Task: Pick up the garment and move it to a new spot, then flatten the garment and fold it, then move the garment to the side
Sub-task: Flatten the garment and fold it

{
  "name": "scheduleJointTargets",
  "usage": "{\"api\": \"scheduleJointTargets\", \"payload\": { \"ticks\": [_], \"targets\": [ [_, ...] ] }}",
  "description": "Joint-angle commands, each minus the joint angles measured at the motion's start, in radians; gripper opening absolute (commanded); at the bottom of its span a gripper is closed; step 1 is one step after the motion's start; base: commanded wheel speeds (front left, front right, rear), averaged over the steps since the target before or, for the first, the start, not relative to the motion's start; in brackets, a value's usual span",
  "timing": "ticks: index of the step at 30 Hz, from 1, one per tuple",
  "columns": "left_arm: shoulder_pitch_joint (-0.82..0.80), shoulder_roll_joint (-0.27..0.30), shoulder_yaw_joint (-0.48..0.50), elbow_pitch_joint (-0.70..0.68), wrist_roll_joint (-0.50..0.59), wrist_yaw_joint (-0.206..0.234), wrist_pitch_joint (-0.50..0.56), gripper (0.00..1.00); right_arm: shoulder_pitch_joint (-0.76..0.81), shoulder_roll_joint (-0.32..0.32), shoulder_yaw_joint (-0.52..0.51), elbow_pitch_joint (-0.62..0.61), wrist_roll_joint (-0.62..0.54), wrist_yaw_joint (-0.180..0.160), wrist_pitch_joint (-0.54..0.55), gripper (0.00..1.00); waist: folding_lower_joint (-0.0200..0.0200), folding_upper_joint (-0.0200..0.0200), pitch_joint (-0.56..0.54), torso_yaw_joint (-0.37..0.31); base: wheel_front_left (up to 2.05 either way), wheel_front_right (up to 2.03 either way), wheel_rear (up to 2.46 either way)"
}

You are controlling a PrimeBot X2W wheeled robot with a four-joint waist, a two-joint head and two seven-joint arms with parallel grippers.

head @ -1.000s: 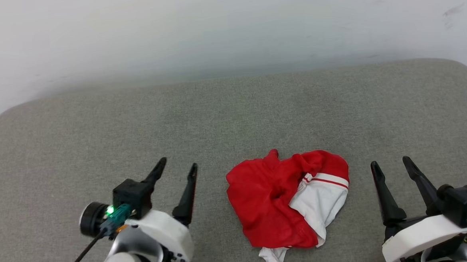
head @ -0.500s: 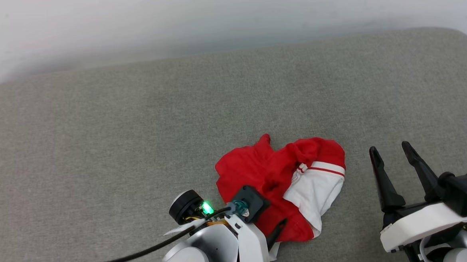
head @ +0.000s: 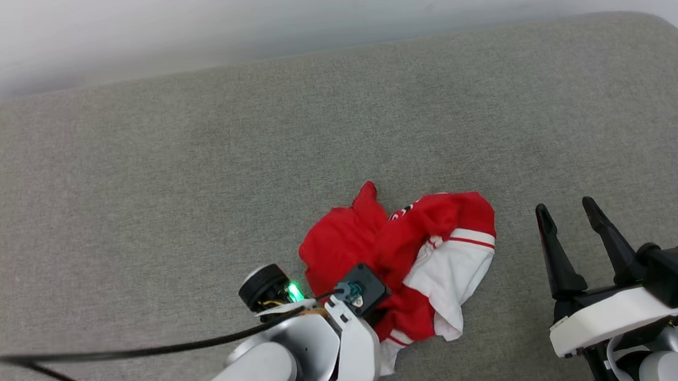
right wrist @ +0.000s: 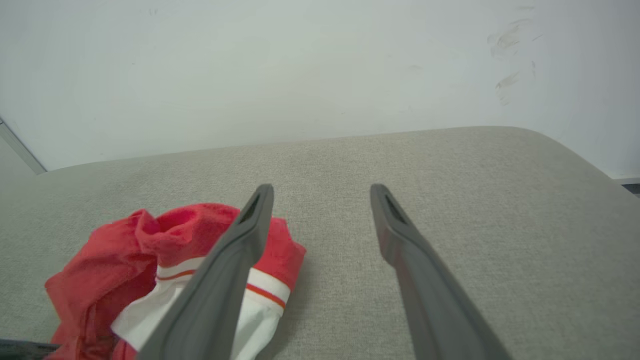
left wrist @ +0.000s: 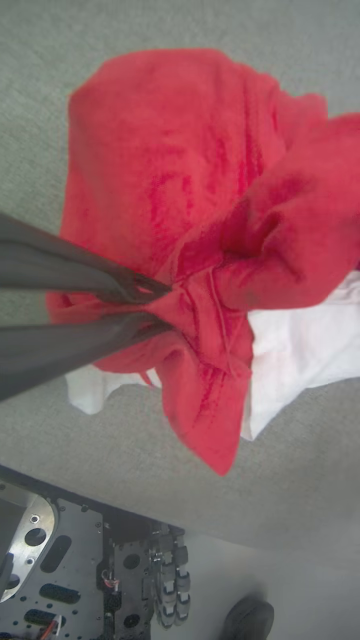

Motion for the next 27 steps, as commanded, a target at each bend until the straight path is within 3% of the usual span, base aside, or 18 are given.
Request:
{"api": "scheduleJointTargets", "payload": {
  "ticks": [1,10,16,19,26,27],
  "targets": [
    [-0.013,0.001,0.016,-0.011,-0.004,0.002,-0.030,0.00,-0.009,0.000,-0.002,0.004,0.006,0.000,-0.007,1.00,0.0000,0.0000,-0.003,0.003,0.00,0.00,0.00],
    [-0.028,0.022,0.160,-0.054,-0.020,0.102,-0.189,0.00,-0.008,0.000,-0.001,0.011,0.007,0.000,-0.008,1.00,0.0000,0.0000,-0.011,0.028,0.00,0.00,0.00],
    [-0.041,0.048,0.286,0.042,-0.067,0.172,-0.263,0.00,-0.029,0.000,0.003,-0.005,-0.001,0.000,-0.003,1.00,0.0000,0.0000,0.024,0.027,0.00,0.00,0.00],
    [-0.047,0.054,0.327,0.123,-0.093,0.174,-0.300,0.00,-0.034,0.000,0.000,-0.009,-0.004,0.000,-0.001,1.00,0.0000,0.0000,0.042,0.021,0.00,0.00,0.00],
    [-0.060,0.027,0.328,0.305,-0.142,0.112,-0.324,0.00,-0.043,0.000,-0.006,-0.006,-0.003,0.000,-0.007,1.00,0.0000,0.0000,0.061,0.011,0.00,0.00,0.00],
    [-0.065,0.024,0.327,0.323,-0.145,0.106,-0.334,0.16,-0.042,0.000,-0.007,-0.005,-0.003,0.000,-0.007,1.00,0.0000,0.0000,0.061,0.011,0.00,0.00,0.00]
  ]
}}
